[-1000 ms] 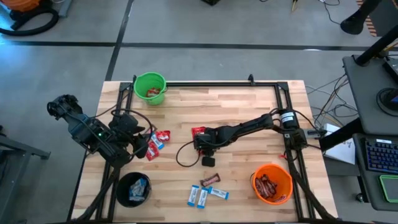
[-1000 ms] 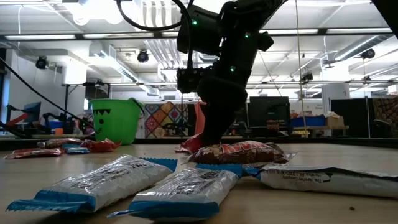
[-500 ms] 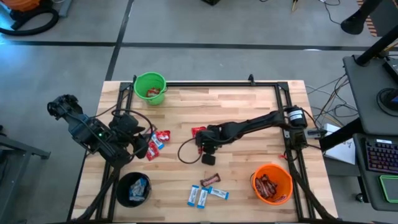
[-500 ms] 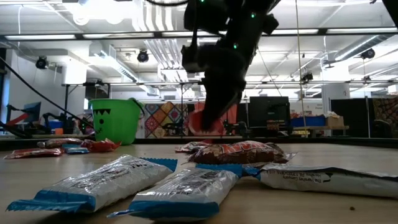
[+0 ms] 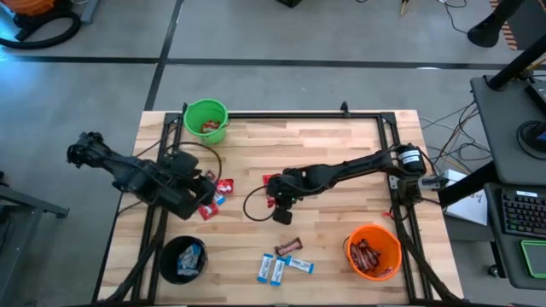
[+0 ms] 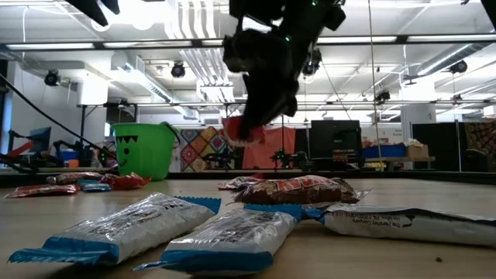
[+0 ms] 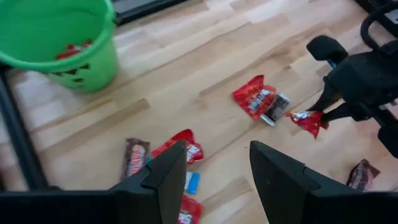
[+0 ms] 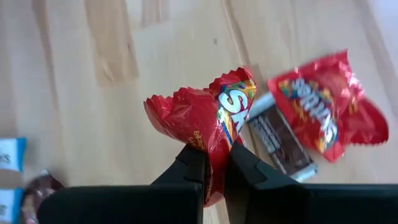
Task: Sort candy
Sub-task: Put the red candy into the green bucket
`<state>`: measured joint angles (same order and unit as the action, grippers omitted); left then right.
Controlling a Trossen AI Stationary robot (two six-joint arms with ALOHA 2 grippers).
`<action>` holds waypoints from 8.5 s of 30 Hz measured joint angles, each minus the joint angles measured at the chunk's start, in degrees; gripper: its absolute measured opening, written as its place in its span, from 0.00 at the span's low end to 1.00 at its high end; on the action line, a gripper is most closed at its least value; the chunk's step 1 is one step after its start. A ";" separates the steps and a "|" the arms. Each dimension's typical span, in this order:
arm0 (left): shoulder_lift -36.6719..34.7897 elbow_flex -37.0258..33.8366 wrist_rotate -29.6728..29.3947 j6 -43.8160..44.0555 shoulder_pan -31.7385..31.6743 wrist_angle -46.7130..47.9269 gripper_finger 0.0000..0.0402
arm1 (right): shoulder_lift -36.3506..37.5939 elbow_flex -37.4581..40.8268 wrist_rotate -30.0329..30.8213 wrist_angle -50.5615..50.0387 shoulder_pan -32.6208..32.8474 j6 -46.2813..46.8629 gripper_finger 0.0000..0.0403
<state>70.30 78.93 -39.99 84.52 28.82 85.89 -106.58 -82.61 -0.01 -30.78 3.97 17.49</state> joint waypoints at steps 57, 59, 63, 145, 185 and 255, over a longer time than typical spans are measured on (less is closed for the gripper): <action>-2.53 3.60 -6.00 -27.54 -12.81 -30.26 0.40 | -0.38 -27.26 11.90 5.31 -3.53 -14.01 0.04; -2.02 4.47 -5.96 -31.60 -12.81 -30.39 0.40 | -0.38 -27.26 12.21 5.33 -3.52 -14.56 0.04; -0.96 6.30 -5.93 -35.46 -12.81 -30.28 0.42 | -0.38 -27.26 12.24 5.17 -3.52 -15.20 0.04; 6.26 8.27 5.02 -24.41 -18.87 -28.96 0.00 | -0.25 -27.39 22.45 4.73 -3.48 -22.00 0.23; 2.64 10.09 10.04 -38.88 -34.35 -29.10 0.00 | -0.31 -27.48 27.06 -3.48 -9.38 -16.34 0.49; -0.09 5.67 54.25 -63.71 -68.48 -19.46 0.27 | -0.36 -19.22 18.59 -24.98 -10.05 2.08 0.49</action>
<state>70.22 84.60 14.26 20.81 -39.66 66.43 -106.93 -101.83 18.58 -55.75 -6.09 19.57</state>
